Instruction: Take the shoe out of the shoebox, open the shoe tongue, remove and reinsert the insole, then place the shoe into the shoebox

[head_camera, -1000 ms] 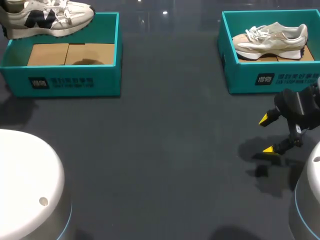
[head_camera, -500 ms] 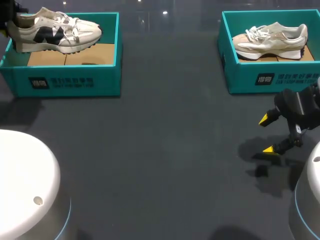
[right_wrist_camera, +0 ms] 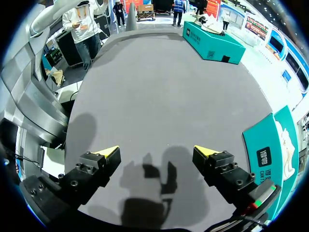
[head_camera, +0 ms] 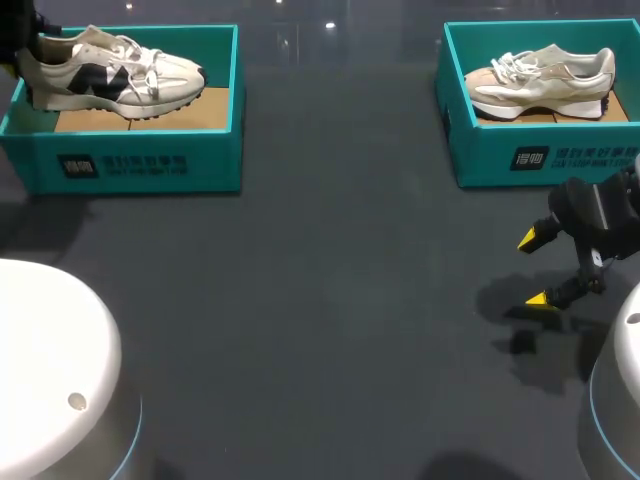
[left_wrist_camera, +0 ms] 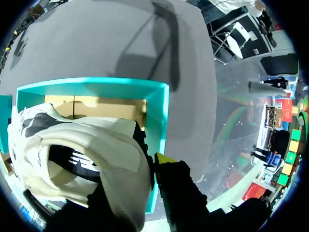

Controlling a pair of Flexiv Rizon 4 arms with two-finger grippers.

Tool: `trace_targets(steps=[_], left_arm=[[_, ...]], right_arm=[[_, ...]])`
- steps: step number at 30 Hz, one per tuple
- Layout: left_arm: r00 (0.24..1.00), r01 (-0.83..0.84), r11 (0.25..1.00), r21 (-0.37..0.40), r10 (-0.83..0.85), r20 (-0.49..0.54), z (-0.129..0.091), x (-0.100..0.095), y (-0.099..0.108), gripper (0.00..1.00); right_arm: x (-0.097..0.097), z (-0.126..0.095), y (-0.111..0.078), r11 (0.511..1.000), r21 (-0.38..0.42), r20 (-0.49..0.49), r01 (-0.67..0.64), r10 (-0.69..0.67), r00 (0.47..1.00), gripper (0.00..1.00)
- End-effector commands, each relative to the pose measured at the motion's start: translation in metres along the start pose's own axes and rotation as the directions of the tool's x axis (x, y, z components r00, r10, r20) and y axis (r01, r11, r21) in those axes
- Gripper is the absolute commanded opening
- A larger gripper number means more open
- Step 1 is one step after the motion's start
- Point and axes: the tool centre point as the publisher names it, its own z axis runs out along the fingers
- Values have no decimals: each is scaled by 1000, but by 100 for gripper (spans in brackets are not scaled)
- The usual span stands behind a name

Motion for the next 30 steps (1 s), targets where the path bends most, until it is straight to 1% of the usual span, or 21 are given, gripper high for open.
trace_targets(steps=[1,9,21,25,30], left_arm=[[1000,-7,1000,3,7,-3,7,-7,-3,0],[1000,4,999,33,-4,-19,35,-18,-11,0],[1000,19,997,69,-18,-15,61,-22,-24,0],[999,25,997,77,-23,-28,70,-24,-30,0],[999,38,995,93,-36,-20,81,-22,-33,0]], right_arm=[[1,1,0,1000,3,3,0,0,1000,100],[1,1,0,1000,3,3,0,0,1000,100],[1,1,0,1000,3,3,0,0,1000,100],[1,1,0,1000,3,3,0,0,1000,100],[1,1,0,1000,3,3,0,0,1000,100]])
